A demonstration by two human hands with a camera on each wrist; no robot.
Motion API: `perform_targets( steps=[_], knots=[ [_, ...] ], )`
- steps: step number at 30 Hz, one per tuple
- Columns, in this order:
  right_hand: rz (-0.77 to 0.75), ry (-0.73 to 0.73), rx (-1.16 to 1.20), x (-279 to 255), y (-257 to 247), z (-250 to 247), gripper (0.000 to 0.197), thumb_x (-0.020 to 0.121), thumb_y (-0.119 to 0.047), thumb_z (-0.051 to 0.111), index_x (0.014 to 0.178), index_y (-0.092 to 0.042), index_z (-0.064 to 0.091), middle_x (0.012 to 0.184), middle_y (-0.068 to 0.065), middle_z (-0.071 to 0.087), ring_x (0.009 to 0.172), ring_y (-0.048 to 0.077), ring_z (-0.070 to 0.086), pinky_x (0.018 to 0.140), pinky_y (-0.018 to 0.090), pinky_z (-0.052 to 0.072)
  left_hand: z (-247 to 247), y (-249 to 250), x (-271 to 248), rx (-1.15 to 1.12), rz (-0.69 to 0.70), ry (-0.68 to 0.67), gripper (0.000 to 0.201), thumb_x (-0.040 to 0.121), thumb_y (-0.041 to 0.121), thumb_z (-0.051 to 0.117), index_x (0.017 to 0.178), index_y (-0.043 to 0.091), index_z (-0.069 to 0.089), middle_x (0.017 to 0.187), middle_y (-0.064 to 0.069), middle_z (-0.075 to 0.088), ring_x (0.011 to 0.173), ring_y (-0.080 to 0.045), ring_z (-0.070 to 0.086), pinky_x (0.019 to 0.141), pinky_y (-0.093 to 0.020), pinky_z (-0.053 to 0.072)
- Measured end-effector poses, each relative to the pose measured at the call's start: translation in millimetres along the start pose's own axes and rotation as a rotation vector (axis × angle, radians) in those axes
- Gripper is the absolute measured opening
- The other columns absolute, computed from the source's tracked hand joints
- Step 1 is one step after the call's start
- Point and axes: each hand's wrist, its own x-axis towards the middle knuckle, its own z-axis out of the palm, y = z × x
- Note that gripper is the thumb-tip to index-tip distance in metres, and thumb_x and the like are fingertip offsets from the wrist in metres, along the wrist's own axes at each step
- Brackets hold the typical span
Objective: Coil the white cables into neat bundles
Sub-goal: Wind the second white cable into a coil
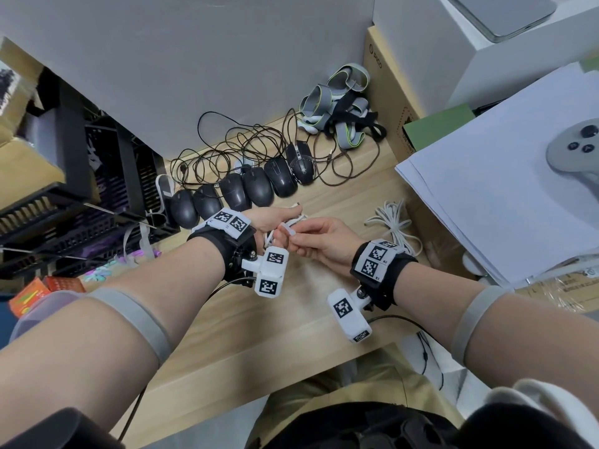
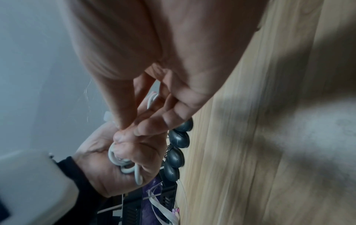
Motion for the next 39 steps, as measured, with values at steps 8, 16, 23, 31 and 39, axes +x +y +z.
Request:
perform_targets(
  steps=[8, 16, 23, 31, 39],
  knots=[
    [0.046, -0.037, -0.036, -3, -5, 3, 0.013, 0.088, 0.009, 0.058, 0.088, 0.0, 0.067, 0.078, 0.013, 0.057, 0.063, 0.013, 0.057, 0.059, 0.019, 0.047, -7, -3, 4, 0.084, 0.002, 0.015, 0.06, 0.099, 0.062, 0.041, 0.072, 0.009, 0.048, 0.042, 0.001, 0.042, 0.029, -0.004, 0.039, 0.032, -0.011, 0.032],
    [0.052, -0.027, -0.077, -5, -6, 7, 0.013, 0.086, 0.01, 0.058, 0.08, 0.002, 0.065, 0.071, 0.011, 0.053, 0.062, 0.016, 0.05, 0.056, 0.019, 0.043, -9, -4, 6, 0.056, 0.0, -0.028, 0.055, 0.098, 0.063, 0.039, 0.075, 0.014, 0.044, 0.04, 0.004, 0.039, 0.029, -0.004, 0.038, 0.031, -0.014, 0.031],
    [0.052, -0.004, 0.007, -5, -6, 5, 0.011, 0.087, 0.009, 0.058, 0.087, 0.003, 0.067, 0.068, 0.009, 0.059, 0.061, 0.013, 0.056, 0.057, 0.019, 0.046, -5, -3, 1, 0.078, 0.0, 0.014, 0.059, 0.097, 0.066, 0.04, 0.071, 0.013, 0.037, 0.038, 0.005, 0.038, 0.028, -0.005, 0.037, 0.032, -0.014, 0.032],
    [0.027, -0.018, 0.03, -2, -5, 6, 0.016, 0.086, 0.01, 0.061, 0.088, -0.001, 0.071, 0.083, 0.017, 0.064, 0.066, 0.015, 0.059, 0.065, 0.021, 0.05, -6, -10, 8, 0.095, 0.063, 0.257, 0.051, 0.098, 0.059, 0.052, 0.069, 0.016, 0.047, 0.042, 0.005, 0.04, 0.028, -0.004, 0.037, 0.033, -0.013, 0.033],
    [0.028, -0.006, 0.088, -2, -5, 8, 0.011, 0.087, -0.001, 0.065, 0.078, -0.006, 0.067, 0.078, 0.01, 0.069, 0.072, 0.016, 0.064, 0.071, 0.023, 0.052, -11, -9, 13, 0.152, 0.046, 0.333, 0.05, 0.095, 0.061, 0.057, 0.079, 0.013, 0.053, 0.055, 0.003, 0.045, 0.033, -0.007, 0.041, 0.036, -0.016, 0.037]
  ],
)
